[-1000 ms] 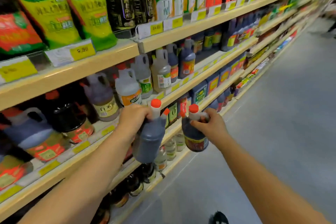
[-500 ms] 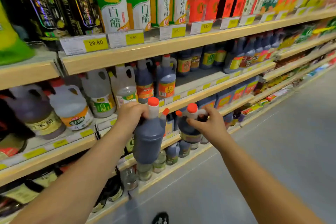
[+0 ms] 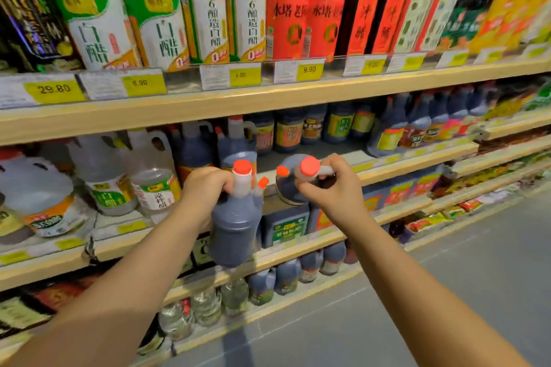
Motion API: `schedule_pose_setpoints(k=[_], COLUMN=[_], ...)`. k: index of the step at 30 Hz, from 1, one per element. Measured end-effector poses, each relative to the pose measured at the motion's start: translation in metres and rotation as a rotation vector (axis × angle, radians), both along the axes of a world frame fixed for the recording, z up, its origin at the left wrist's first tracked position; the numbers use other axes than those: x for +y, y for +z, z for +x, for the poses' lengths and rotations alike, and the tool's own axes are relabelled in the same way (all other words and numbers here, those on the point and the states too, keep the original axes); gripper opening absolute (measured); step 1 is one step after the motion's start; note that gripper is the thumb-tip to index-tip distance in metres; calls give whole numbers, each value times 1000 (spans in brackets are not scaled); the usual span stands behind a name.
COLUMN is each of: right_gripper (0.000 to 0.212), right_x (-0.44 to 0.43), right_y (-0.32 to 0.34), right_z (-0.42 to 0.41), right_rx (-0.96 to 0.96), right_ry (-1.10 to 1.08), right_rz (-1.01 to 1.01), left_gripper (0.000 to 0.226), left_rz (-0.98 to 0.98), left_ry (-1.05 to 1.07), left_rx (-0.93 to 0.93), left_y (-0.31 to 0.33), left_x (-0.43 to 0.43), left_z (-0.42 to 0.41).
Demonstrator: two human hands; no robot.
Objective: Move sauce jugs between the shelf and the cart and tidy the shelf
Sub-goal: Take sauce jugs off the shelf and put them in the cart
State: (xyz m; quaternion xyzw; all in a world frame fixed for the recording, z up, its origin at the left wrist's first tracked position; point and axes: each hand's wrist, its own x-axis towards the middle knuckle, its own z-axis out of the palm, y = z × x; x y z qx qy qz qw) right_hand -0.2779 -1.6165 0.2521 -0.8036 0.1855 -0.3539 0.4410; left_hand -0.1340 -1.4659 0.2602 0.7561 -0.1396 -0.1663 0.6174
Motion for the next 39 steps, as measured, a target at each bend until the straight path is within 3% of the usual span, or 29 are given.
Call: schedule_pose_setpoints(k=[6, 12, 16, 19, 21, 24, 28, 34, 39], right_gripper=[38, 35, 36, 22, 31, 63, 60, 95, 71], right_x=[-44, -78, -97, -108, -113, -118, -124, -129, -136], right_y=[-3, -16, -26, -28, -27, -35, -56, -81, -78], right_z=[18, 67, 105, 128, 142, 161, 176, 182, 191], right_rx=[-30, -10, 77, 140, 162, 161, 120, 165, 162], right_ry=[100, 189, 221, 272, 267, 206, 195, 201, 229], right_rz=[-12, 40, 70, 141, 151, 221, 264, 395, 348], left_gripper=[7, 8, 37, 14, 9, 9, 16, 17, 20], left_rz=[-62, -67, -97, -100, -101, -137, -126, -123, -101], left_ry=[202, 273, 282, 278, 285, 292, 298, 253, 255], left_rx=[45, 137, 165, 104, 77, 87, 112, 90, 114], left_y=[-14, -24, -37, -39, -40, -42, -52, -58, -54], left_x=[-15, -35, -46, -55, -59, -64, -65, -68, -73], left_z=[-23, -25, -9, -6, -6, -7, -9, -8, -5])
